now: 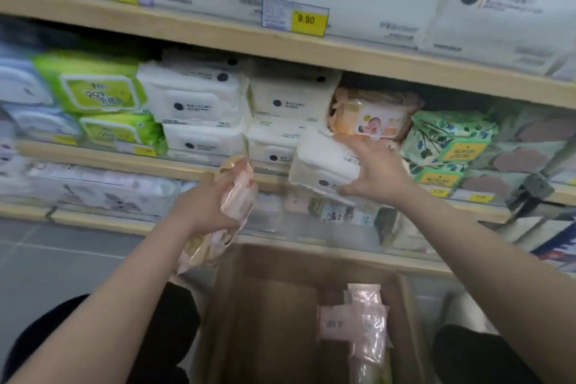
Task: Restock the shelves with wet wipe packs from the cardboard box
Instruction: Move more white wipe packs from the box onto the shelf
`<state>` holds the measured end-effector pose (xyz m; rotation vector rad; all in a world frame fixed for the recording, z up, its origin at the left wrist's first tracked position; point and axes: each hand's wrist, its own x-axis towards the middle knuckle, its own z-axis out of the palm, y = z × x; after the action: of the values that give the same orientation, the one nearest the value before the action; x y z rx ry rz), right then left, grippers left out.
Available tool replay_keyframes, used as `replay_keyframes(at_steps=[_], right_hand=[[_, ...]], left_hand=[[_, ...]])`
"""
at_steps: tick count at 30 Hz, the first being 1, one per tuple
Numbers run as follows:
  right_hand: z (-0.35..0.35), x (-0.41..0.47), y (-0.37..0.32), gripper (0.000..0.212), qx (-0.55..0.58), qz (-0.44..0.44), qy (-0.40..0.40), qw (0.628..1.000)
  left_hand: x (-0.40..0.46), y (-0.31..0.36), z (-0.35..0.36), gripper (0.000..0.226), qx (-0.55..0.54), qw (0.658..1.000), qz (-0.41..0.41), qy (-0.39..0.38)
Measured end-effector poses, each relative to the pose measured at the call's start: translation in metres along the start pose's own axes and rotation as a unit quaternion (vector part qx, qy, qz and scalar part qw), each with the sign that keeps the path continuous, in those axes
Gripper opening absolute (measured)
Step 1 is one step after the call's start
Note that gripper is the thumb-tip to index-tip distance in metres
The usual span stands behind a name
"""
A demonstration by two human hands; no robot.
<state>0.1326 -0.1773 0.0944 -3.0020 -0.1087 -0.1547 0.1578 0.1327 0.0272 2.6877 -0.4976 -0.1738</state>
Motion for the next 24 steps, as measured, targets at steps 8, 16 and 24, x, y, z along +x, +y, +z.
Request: replay_keyframes(at_steps=[8,16,24], right_hand=[[-0.023,0.131,-0.059,0.092,-0.056,-0.134,0.015,0.989],[-0.004,0.163,-0.055,0.091,-0.089,-0.161,-0.002,0.983],[0.022,0.071,-0.047,0.106,-0.005,-0.232,0.032,0.972]], left_hand=[[0.016,-0.029,-0.032,0.122,-0.002,1.0,0.007,0.022],[0.031,-0.022,-0.032,0.12,0.002,1.0,0.019,0.001],[0.026,-0.001,-0.028,0.123,-0.041,0.992,0.088,-0.086]])
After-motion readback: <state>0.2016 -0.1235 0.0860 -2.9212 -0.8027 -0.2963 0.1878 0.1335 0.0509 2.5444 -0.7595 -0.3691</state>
